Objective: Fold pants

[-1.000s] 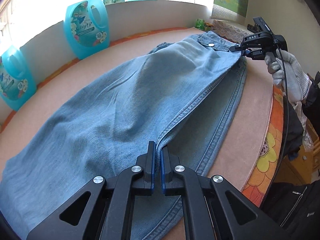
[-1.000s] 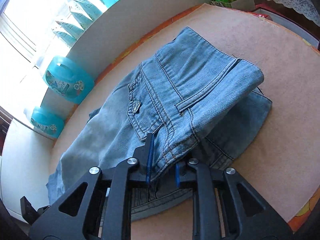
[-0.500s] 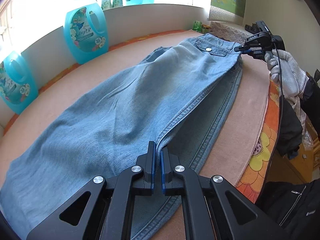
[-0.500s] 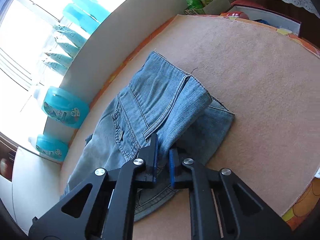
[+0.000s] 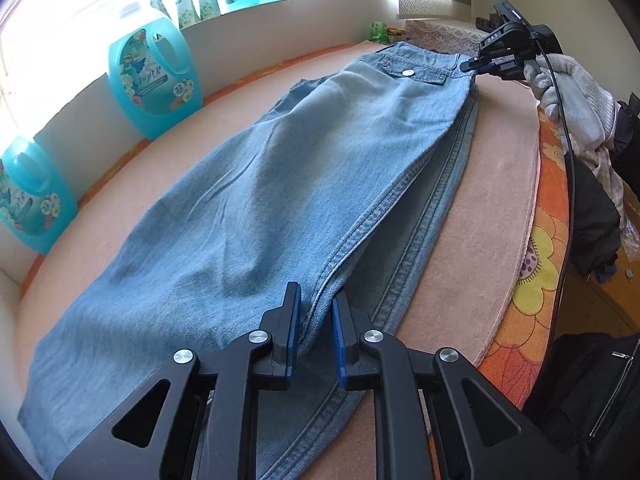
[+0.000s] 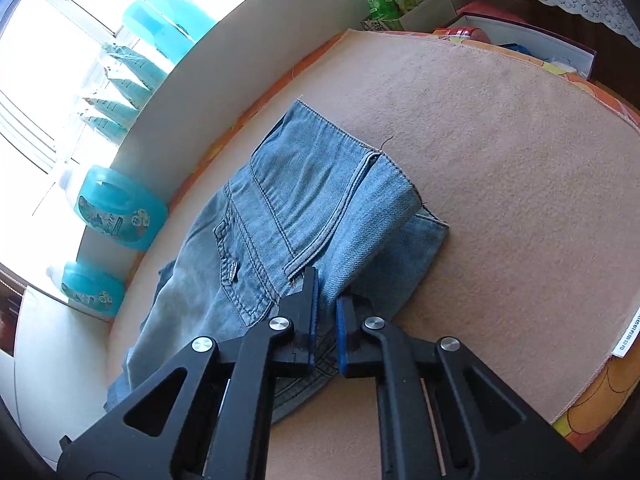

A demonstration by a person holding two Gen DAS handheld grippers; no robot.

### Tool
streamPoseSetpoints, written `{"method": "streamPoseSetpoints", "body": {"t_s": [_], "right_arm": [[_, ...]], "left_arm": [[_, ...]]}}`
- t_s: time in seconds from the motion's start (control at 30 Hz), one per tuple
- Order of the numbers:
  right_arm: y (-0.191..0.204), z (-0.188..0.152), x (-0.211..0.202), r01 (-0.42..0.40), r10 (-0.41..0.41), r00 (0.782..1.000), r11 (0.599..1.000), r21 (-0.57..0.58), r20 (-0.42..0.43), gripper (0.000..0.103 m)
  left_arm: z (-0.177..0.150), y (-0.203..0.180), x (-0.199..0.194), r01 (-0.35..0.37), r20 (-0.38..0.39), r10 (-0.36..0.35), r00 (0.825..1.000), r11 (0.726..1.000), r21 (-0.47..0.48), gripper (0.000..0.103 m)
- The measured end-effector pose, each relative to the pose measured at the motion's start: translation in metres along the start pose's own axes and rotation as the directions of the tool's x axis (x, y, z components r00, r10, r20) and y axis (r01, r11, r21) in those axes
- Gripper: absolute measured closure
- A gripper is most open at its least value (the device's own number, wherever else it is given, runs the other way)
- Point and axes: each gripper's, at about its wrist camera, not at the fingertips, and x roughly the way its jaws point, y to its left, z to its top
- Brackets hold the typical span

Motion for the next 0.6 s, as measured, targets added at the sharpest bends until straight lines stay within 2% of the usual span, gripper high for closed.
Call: {"method": "streamPoseSetpoints", "body": {"t_s": [0.03,0.13,0.17,0.2,0.4,0.5,0.6], "right_arm": [[0.0,0.0,0.0,-0.002,0.002,1.0,1.0,0.001,-0.001,0.095],[0.001,0.001,-0.002,-0.003,0.003,1.0,1.0,-0.005,0.002,0.095],[0.003,0.001,-0.002,-0.001,0.001,1.0,1.0,-0.01,0.003,0.095],[0.004,0.001,-0.003,0.002,-0.002,1.0,1.0,-0.014,0.004,0.095],[0.01,0.003,-0.02,0.025,-0.022,0.998,0.998,-0.049,0.059,0.095],[0.008,0.0,-0.014,0.052,-0.05,0.998,0.997,-0.062,0.037,0.095],[0.004,-0.005,-0.005,0.091,-0.091,0.996,0.994,-0.068,0.008,0.095]], "left_arm": [[0.0,-0.002,0.002,-0.014,-0.008,0.014,1.0,1.0,0.014,0.077],[-0.002,-0.004,0.007,-0.005,-0.022,0.006,1.0,1.0,0.028,0.079],[-0.002,-0.004,0.008,-0.004,-0.023,0.004,1.0,1.0,0.024,0.085],[-0.002,-0.003,0.009,0.003,-0.024,-0.002,1.0,1.0,0.017,0.098],[-0.003,-0.01,-0.013,0.019,0.022,-0.019,1.0,1.0,0.016,0.099],[-0.008,-0.018,-0.015,-0.024,0.048,0.021,0.999,0.998,0.063,0.099],[-0.011,-0.017,-0.002,0.001,-0.015,0.0,1.0,0.999,0.052,0.091]]}}
